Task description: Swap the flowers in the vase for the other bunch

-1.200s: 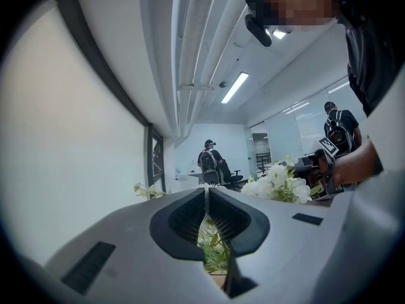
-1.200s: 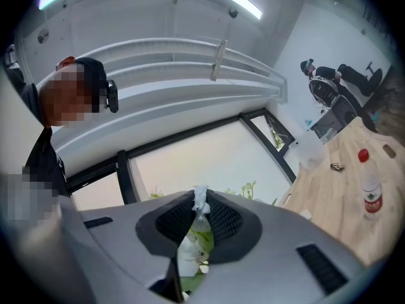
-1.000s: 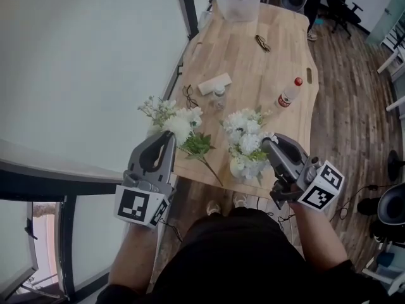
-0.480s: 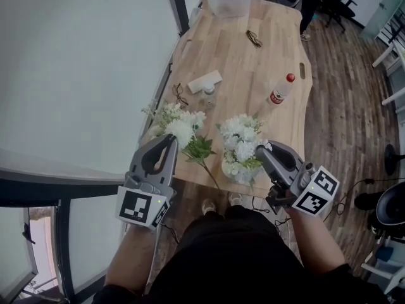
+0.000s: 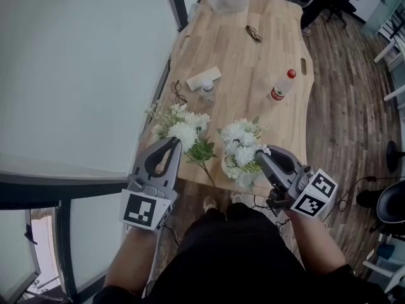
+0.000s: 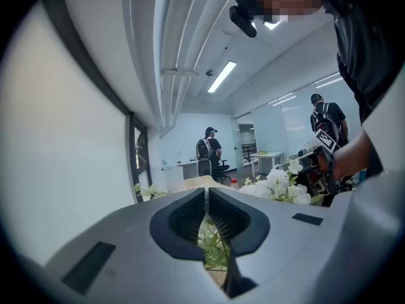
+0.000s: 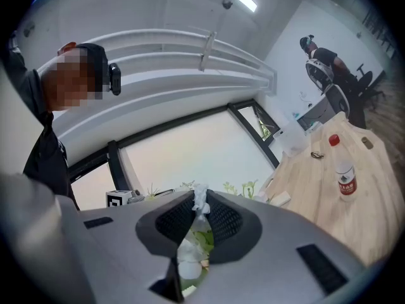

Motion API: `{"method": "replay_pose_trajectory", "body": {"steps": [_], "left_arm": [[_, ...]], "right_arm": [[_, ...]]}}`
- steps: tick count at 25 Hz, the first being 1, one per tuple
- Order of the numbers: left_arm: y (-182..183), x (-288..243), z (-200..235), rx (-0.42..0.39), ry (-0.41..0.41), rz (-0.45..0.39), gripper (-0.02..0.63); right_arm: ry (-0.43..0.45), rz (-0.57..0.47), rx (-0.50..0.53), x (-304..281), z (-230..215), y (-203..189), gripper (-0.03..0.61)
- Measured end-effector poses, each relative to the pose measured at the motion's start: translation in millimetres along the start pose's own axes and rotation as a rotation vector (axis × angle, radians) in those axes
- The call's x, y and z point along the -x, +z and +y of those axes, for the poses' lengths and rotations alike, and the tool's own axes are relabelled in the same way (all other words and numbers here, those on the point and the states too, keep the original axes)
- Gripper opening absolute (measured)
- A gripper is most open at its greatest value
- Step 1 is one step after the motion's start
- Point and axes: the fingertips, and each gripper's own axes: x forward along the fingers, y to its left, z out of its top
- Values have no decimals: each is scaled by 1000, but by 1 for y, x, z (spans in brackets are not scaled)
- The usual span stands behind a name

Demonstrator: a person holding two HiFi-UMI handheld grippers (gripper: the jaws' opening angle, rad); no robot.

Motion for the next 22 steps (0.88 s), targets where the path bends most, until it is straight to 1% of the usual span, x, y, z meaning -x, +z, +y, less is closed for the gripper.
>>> {"method": "replay_pose_trajectory", "body": {"steps": [3,6,17,22], "left_arm": [[-8,-2,-1,10,1,21,23],[-13,-3,-1,9,-8,21,23],[-19,0,-4,7,4,43,23],[-21,-1,-2,7,13,65,23]], "right_arm": [[-3,13,-11,-1,-4,-8,70],[-6,28,-16,-1,-8,-15,70],[-28,59,-28,2,-18,-37,70],[-40,58,-22,2,-23,-39,71]]}}
